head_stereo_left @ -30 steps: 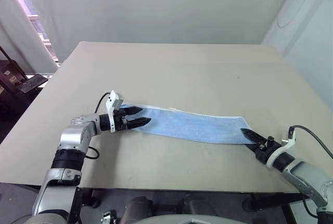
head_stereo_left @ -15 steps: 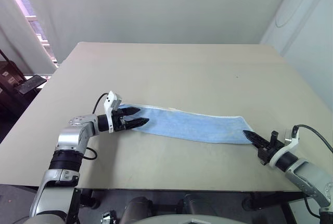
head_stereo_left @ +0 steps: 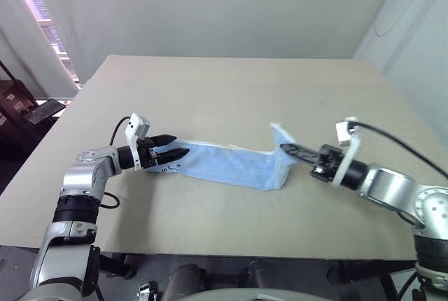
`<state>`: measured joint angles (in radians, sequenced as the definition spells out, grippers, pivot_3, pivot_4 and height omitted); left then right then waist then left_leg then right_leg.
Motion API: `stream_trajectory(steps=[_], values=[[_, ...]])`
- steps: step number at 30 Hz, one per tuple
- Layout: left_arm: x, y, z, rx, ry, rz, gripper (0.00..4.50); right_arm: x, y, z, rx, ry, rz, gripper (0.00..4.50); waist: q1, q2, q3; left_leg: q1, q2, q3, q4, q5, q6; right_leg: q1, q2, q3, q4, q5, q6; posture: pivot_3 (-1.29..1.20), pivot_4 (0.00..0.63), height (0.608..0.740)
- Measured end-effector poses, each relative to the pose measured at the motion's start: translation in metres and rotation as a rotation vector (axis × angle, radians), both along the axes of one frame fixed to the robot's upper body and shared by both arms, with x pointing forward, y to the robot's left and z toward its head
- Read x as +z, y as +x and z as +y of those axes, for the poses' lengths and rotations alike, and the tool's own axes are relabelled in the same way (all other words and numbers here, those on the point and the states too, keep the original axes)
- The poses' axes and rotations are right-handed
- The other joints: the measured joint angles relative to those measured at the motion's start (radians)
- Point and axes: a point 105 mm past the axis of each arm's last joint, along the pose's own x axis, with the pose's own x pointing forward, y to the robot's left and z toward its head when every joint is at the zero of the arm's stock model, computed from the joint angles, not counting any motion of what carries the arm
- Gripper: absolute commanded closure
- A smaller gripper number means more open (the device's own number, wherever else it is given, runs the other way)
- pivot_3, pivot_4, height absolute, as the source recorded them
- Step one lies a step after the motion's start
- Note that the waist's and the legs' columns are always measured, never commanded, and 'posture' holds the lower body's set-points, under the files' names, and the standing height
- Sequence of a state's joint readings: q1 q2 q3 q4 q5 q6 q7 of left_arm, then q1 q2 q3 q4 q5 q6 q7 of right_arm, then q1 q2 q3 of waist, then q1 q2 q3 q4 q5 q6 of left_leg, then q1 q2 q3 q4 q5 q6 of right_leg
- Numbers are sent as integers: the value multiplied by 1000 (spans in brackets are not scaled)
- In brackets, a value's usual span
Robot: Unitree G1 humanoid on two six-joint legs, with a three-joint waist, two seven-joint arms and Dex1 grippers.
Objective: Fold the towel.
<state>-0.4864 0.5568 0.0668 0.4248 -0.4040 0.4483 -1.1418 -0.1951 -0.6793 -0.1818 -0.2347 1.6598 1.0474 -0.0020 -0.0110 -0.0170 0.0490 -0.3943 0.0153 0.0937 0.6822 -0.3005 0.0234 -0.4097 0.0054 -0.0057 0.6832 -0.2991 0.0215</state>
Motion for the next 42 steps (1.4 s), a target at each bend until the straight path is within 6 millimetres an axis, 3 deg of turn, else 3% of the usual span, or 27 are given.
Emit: stream_trajectory(steps=[7,15,19,24,26,30,36,39,42], values=[[-2,1,1,17,4,0,0,-31,5,25,75,-164,8,4482,-2,0,0,0,0,0,0,0,0,0,0,0,0,0,0,0,0,724],[-4,1,1,23,3,4,0,-43,12,61,135,-210,-22,4482,-6,0,0,1,0,0,0,0,0,-1,0,0,2,0,0,0,0,724],[-4,1,0,22,3,4,0,-49,15,68,144,-237,-16,4482,-3,-1,0,1,0,1,0,0,0,0,-1,0,2,0,0,0,0,724],[-4,1,0,21,3,4,0,-65,11,75,179,-265,38,3064,-6,0,0,1,0,1,0,0,0,-1,-1,0,2,0,-1,0,0,724],[-4,1,0,20,3,4,0,-66,10,75,186,-269,45,2296,-6,0,0,1,0,1,0,0,0,-1,-1,0,2,0,-1,0,0,724],[-1,2,-1,19,1,-15,0,-57,14,72,161,-210,23,930,-6,0,0,1,0,1,1,0,0,-1,-1,0,2,0,-1,0,0,724],[18,3,-2,17,-91,-42,0,6,9,37,123,-1,-177,930,-3,0,0,1,0,1,1,0,0,0,-1,0,2,0,0,0,0,724],[40,3,-14,-44,-129,-93,0,11,5,21,88,-44,-250,1581,-3,0,0,2,0,1,1,0,0,0,-1,0,2,0,0,0,0,724],[59,2,-34,-119,-135,-162,0,8,9,6,34,-146,-363,2627,-3,0,0,2,-1,1,1,0,0,1,0,0,2,0,0,0,0,724]])
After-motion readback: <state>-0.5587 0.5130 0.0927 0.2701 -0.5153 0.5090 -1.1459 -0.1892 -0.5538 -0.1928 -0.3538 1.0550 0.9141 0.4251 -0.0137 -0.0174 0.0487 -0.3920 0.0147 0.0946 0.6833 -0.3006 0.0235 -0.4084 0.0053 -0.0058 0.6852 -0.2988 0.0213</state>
